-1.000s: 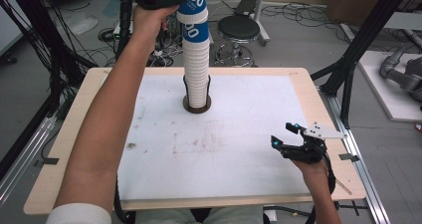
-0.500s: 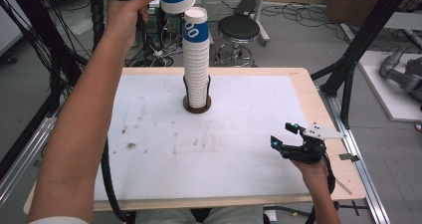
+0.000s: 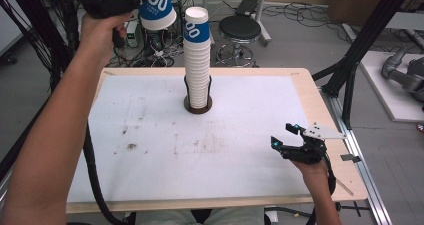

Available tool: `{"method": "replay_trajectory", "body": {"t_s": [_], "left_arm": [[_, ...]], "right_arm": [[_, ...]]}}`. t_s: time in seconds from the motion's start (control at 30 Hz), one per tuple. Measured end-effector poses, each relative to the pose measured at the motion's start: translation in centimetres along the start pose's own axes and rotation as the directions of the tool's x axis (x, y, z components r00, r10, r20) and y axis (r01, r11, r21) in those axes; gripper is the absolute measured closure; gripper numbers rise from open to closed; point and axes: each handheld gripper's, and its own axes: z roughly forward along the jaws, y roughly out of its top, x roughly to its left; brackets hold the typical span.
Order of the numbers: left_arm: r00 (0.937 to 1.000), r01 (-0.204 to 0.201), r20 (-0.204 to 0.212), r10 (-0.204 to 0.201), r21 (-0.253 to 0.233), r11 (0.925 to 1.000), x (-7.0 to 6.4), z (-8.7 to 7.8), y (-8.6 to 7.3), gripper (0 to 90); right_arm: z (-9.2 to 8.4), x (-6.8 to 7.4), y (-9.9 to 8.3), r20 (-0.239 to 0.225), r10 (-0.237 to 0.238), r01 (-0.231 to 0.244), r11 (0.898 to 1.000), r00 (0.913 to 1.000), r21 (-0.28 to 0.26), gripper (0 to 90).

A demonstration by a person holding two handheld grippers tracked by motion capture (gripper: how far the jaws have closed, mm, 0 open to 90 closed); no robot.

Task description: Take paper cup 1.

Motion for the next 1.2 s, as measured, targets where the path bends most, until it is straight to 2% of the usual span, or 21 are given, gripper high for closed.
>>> {"method": "replay_trajectory", "body": {"t_s": [0.17, 0.47, 0.63, 0.73, 0.8, 0.93, 1.2], "left_arm": [[1.0, -0.003, 0.0, 0.003, 0.033, 0.9995, 0.3, -1.5, -1.3, 29.9], [0.9994, -0.007, 0.034, 0.005, 0.074, 0.9972, 0.2, -3.8, -4.7, 29.9], [0.9988, -0.004, 0.048, 0.0, 0.094, 0.9955, 0.0, -5.3, -7.4, 29.9], [0.9984, -0.017, 0.056, 0.011, 0.095, 0.9954, -0.6, -6.3, -8.9, 29.9], [0.9974, -0.01, 0.072, 0.003, 0.097, 0.9953, -0.9, -6.7, -9.8, 29.9], [0.9961, -0.02, 0.088, 0.01, 0.12, 0.9926, -1.5, -7.4, -11.6, 29.9], [0.9925, 0.02, 0.116, -0.037, 0.143, 0.9895, -2.5, -7.8, -16.2, 29.9]], "right_arm": [[0.1, 0.1, 0.0, -0.002, -0.001, 0.001, 1.0, 1.0, 0.003, 21.2], [0.3, 0.2, -0.1, -0.007, -0.011, 0.011, 1.0, 0.9999, 0.01, 21.1], [0.5, 0.4, -0.1, -0.014, -0.022, 0.022, 1.0, 0.9997, 0.017, 21.2], [0.6, 0.5, -0.1, -0.021, -0.021, 0.022, 1.0, 0.9996, 0.019, 21.1], [0.6, 0.6, 0.0, -0.027, -0.027, 0.027, 0.999, 0.9993, 0.016, 21.1], [0.8, 0.6, 0.0, -0.035, -0.032, 0.032, 0.999, 0.9989, 0.019, 21.1], [0.9, 0.8, 0.0, -0.041, -0.033, 0.034, 0.999, 0.9986, 0.022, 21.1]]}}
